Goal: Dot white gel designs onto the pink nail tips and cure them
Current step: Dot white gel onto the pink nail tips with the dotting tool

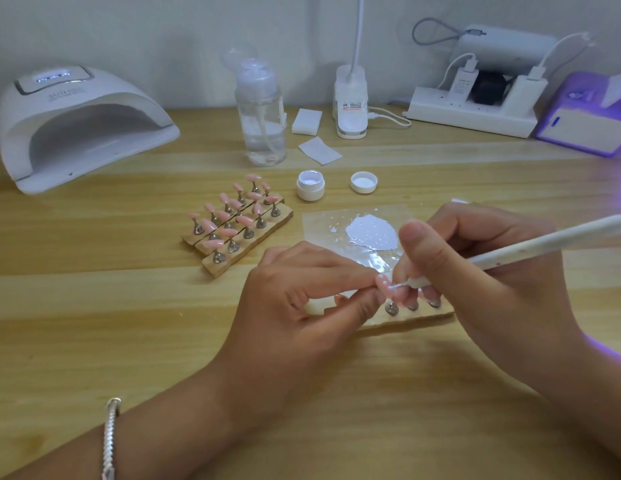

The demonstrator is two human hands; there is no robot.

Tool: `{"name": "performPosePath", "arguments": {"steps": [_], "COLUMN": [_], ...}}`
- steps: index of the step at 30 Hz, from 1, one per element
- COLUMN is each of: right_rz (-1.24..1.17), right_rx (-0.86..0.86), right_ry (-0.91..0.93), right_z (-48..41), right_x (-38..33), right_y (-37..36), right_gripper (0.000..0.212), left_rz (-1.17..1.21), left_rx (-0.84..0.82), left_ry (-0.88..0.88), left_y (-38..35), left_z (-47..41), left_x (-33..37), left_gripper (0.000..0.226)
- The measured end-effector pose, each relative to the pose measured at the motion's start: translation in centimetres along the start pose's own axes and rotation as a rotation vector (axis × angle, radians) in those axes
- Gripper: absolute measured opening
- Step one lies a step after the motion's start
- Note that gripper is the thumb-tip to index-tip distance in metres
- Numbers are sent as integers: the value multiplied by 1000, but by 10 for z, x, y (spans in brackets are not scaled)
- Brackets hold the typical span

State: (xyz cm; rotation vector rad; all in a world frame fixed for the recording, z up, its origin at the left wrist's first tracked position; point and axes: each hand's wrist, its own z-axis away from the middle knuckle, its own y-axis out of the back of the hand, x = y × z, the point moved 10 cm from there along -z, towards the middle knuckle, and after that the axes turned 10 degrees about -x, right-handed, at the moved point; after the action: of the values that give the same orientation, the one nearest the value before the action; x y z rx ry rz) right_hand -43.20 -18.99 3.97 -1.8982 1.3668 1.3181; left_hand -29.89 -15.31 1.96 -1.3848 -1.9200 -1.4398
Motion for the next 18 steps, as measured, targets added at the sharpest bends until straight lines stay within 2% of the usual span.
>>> {"name": "performPosePath", "arguments": {"steps": [18], "right_rz": [-24], "right_rx": [-18], "right_ry": [-9], "right_z": [0], "right_x": [5], "right_y": [-1], "right_gripper": [33], "left_rz": [-1], "left_rx": [-6], "left_ry": [34], "left_y": [-1], "left_z": [0], "left_x": [-3], "left_gripper": [8]}}
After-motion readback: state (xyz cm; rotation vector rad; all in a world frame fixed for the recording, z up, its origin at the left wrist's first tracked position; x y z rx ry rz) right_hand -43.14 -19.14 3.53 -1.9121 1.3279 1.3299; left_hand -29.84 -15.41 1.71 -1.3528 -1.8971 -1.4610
